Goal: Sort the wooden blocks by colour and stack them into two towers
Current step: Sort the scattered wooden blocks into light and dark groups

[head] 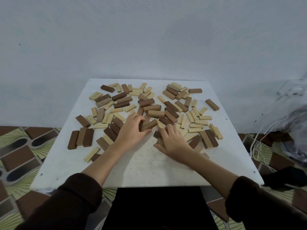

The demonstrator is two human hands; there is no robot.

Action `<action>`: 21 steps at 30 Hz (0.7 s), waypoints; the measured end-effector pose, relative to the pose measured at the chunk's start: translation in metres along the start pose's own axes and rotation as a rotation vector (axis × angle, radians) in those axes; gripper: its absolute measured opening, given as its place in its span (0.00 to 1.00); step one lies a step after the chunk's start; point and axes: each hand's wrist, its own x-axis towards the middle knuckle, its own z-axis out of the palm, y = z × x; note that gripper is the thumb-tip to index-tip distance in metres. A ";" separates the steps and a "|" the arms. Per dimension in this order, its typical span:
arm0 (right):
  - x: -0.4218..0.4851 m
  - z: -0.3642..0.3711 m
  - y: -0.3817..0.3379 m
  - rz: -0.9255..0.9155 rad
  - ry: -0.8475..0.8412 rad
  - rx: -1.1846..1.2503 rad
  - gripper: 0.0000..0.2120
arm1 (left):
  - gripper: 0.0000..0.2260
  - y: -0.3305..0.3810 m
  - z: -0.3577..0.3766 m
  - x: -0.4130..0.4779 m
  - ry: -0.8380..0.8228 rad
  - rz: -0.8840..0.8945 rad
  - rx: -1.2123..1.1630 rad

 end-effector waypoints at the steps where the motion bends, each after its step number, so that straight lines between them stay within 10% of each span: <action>1: 0.010 -0.005 0.002 0.048 0.024 0.035 0.28 | 0.20 0.000 -0.001 0.006 0.041 -0.028 -0.010; 11: 0.105 -0.020 0.047 0.469 0.052 0.181 0.27 | 0.17 0.007 0.023 0.092 0.160 -0.135 -0.029; 21: 0.114 -0.001 0.039 0.371 0.006 0.246 0.28 | 0.22 -0.003 0.033 0.080 0.020 0.034 -0.111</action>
